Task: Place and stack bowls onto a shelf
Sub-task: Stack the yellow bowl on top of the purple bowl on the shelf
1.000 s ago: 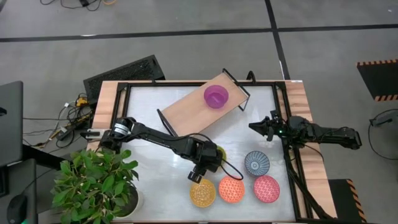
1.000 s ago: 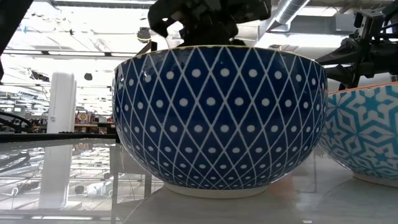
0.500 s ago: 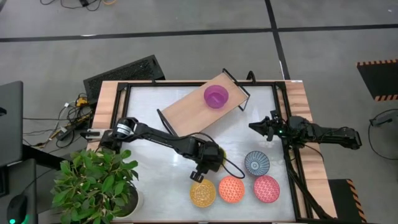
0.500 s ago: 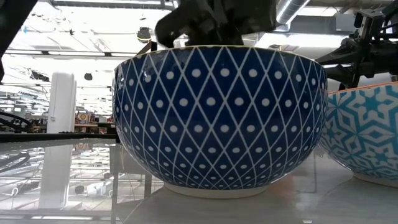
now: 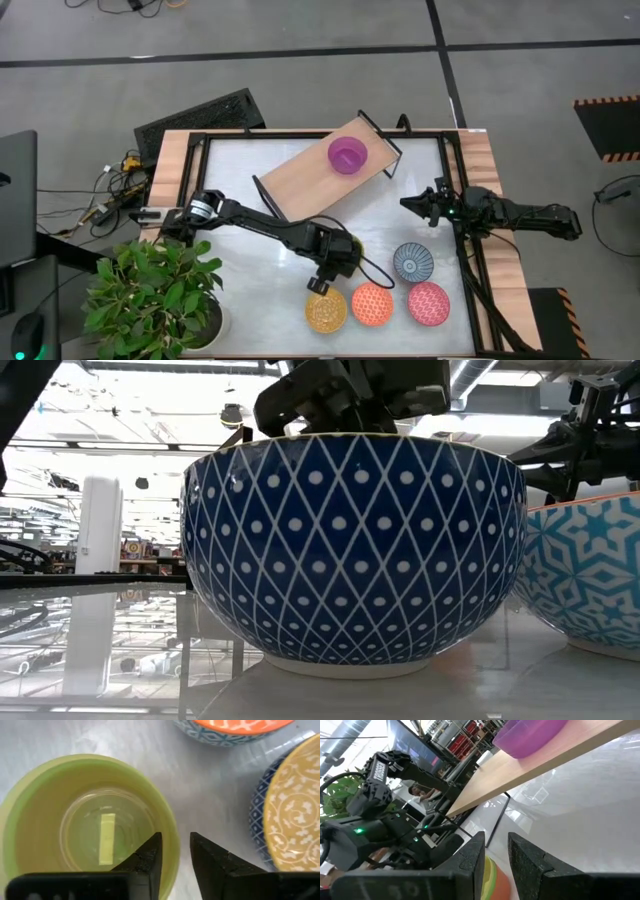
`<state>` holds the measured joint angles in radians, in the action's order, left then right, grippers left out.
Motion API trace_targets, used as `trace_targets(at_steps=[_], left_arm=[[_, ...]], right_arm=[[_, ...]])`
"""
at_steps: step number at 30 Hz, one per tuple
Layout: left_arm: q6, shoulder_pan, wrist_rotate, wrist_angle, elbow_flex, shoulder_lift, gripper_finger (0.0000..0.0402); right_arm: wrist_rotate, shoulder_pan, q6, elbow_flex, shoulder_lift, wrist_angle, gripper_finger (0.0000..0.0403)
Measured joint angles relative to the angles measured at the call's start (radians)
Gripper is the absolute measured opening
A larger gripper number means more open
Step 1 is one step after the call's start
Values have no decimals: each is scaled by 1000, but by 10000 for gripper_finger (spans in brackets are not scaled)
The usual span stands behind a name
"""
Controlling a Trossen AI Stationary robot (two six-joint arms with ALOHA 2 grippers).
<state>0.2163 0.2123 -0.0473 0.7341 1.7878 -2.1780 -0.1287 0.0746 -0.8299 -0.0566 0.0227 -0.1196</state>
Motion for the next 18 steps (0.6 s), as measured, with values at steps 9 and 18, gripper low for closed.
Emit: trace_targets(at_steps=[9,18], left_arm=[[-6,-1,-19,7,0,0,7],[-21,-1,-18,10,3,0,1]], right_arm=[[0,0,0,0,0,0,113],[0,0,0,0,0,0,113]])
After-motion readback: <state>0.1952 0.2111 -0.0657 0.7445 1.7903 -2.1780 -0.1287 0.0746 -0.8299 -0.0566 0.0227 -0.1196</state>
